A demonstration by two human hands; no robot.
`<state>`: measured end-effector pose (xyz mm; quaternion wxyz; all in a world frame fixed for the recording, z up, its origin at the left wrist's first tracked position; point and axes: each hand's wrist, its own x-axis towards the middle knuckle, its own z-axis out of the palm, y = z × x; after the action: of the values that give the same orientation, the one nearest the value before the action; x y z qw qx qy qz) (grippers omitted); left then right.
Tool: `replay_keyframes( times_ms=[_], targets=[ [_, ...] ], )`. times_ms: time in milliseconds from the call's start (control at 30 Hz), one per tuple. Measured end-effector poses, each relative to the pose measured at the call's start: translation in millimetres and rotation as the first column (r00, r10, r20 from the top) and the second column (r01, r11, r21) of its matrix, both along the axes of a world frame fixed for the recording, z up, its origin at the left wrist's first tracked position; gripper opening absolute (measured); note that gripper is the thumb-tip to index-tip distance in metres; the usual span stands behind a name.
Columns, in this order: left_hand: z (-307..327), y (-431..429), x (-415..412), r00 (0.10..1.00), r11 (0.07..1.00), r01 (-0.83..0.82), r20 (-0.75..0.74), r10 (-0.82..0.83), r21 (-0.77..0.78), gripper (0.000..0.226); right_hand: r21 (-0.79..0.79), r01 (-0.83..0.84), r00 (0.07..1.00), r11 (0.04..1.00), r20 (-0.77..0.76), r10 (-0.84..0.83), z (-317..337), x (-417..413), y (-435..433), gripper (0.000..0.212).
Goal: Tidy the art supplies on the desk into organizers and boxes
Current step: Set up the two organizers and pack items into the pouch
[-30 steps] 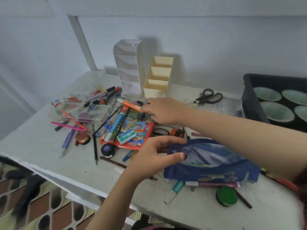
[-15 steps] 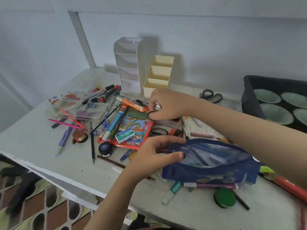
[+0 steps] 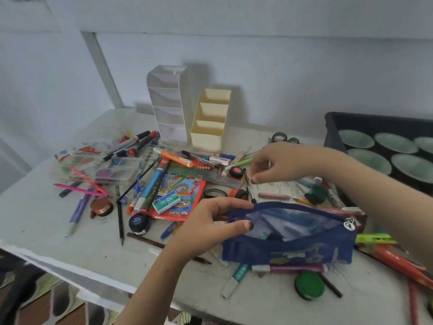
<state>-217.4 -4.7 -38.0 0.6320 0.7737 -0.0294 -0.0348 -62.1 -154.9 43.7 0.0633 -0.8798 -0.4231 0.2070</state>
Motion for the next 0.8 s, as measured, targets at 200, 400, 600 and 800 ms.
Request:
replay_keyframes(
  times_ms=[200, 400, 600, 800],
  targets=[
    [3, -2, -7, 1.0, 0.999, -0.016, 0.012, 0.016, 0.032, 0.038, -0.032, -0.045, 0.943, 0.998, 0.329, 0.053, -39, 4, 58, 0.036],
    [7, -1, -11, 1.0, 0.999, -0.024, 0.005, 0.024, 0.031, 0.035, -0.023, -0.085, 0.909, 0.996, 0.407, 0.086, -49, 0, 80, 0.042],
    [3, 0, -9, 1.0, 1.0, -0.022, 0.018, 0.022, 0.003, 0.035, -0.103, -0.031, 0.957, 0.994, 0.284, 0.06, -19, -1, 47, 0.039],
    [-1, 0, -3, 1.0, 0.999, -0.006, -0.015, 0.005, -0.038, 0.034, 0.092, -0.034, 0.999, 0.995, 0.005, 0.034, 13, -13, -18, 0.014]
  ],
)
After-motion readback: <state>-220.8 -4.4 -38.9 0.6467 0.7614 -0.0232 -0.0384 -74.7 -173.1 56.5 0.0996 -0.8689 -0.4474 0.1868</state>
